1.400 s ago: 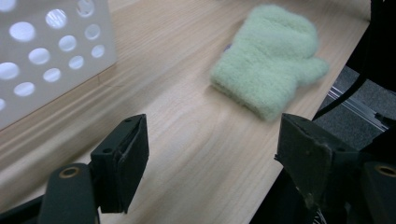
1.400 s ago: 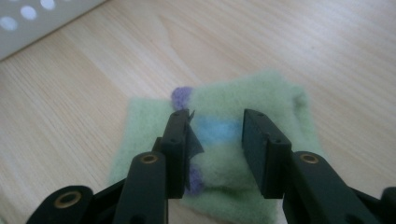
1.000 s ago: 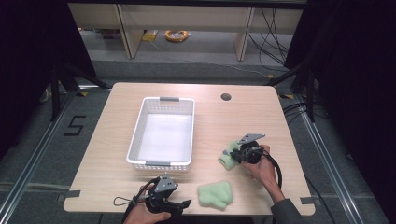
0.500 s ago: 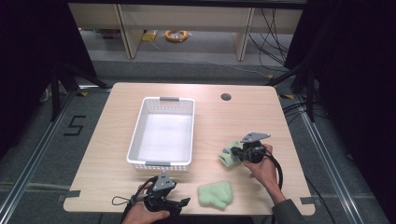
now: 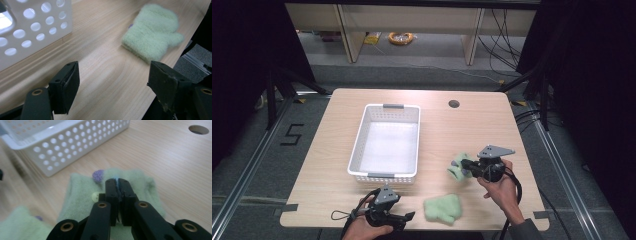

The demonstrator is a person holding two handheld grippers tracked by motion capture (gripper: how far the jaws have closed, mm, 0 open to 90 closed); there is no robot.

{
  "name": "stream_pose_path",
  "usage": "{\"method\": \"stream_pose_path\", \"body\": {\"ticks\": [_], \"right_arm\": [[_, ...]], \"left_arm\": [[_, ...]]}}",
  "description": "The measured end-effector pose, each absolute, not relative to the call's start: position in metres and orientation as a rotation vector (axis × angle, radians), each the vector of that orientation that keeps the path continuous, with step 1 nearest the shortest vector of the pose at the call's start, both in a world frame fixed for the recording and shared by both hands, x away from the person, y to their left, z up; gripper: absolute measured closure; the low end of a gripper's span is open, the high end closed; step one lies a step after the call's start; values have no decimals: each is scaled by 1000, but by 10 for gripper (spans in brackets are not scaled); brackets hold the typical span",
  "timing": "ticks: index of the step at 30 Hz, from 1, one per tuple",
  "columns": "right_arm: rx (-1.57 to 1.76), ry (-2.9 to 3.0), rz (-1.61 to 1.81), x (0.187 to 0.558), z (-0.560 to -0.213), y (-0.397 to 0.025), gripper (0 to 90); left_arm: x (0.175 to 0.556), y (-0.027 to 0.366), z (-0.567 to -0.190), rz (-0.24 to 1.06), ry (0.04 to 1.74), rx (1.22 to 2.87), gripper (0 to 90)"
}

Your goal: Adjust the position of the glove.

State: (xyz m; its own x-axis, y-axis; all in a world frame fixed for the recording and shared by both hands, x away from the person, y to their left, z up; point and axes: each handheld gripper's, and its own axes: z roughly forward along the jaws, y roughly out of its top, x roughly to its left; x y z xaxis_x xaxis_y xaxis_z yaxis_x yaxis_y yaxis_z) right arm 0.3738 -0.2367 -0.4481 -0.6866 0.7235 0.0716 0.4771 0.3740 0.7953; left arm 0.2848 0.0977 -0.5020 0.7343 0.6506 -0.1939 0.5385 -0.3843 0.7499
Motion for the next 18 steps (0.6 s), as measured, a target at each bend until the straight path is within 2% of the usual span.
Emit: {"method": "stream_pose_path", "body": {"ticks": [7, 18], "right_arm": [[1026, 2377, 1256, 349, -443, -226, 876], [952, 2422, 1293, 315, -444, -217, 873]], "left_arm": [[288, 98, -498, 199, 870, 2094, 247], [283, 93, -494, 149, 880, 2034, 243]]}}
